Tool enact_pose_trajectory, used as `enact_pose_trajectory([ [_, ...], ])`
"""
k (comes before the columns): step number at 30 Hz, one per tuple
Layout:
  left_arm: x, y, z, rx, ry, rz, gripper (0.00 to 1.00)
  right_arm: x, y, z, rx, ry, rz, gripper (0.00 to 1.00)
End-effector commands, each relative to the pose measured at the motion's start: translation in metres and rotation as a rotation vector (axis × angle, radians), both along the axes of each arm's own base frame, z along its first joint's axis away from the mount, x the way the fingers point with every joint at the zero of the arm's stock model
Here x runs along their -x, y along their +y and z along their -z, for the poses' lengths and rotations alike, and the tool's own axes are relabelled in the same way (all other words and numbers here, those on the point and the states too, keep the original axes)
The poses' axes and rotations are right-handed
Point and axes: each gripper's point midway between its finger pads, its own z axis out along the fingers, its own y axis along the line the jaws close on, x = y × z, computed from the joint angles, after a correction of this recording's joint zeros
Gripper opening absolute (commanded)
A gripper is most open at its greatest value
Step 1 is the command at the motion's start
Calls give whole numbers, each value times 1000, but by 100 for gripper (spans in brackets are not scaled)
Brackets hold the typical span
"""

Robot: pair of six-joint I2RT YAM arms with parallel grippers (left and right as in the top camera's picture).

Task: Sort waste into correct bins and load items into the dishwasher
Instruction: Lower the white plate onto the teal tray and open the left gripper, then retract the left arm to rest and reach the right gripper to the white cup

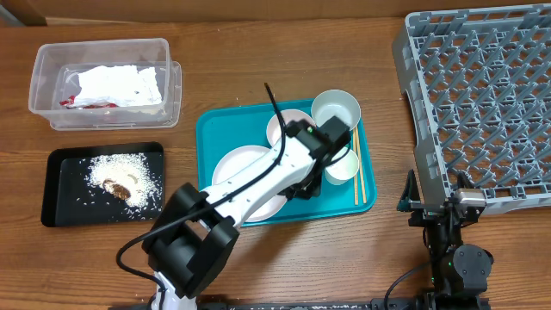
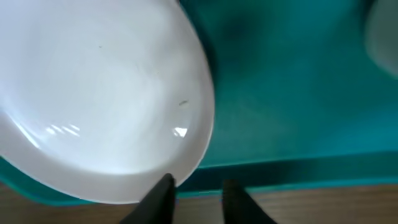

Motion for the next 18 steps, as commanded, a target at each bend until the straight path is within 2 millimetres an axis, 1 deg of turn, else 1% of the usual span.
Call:
enact_pose_trajectory([
  [1, -27, -14, -50, 53, -112, -14, 49, 0, -2, 2, 3, -4, 8, 100],
  [2, -30, -15, -62, 58, -128, -14, 56, 0, -2, 2, 3, -4, 8, 100],
  [3, -33, -15, -75, 62, -147, -15, 72, 0, -2, 2, 3, -4, 8, 100],
  [4, -37, -15, -89, 64, -172, -16, 100, 0, -2, 2, 3, -4, 8, 100],
  [6, -44, -10, -112, 57, -217, -25, 100, 0, -2, 2, 3, -4, 8, 100],
  [7, -48, -5, -126, 51, -244, -36, 100, 0, -2, 2, 3, -4, 8, 100],
  [9, -58, 11, -147, 33, -287, -68, 100, 0, -2, 2, 3, -4, 8, 100],
  [11, -68, 37, -167, -2, -326, -120, 100, 0, -2, 2, 3, -4, 8, 100],
  [13, -77, 66, -181, -32, -340, -185, 100, 0, -2, 2, 3, -4, 8, 100],
  [15, -89, 92, -189, -27, -345, -232, 100, 0, -2, 2, 3, -4, 8, 100],
  [18, -106, 146, -191, -49, -348, -374, 100, 0, -2, 2, 3, -4, 8, 100],
])
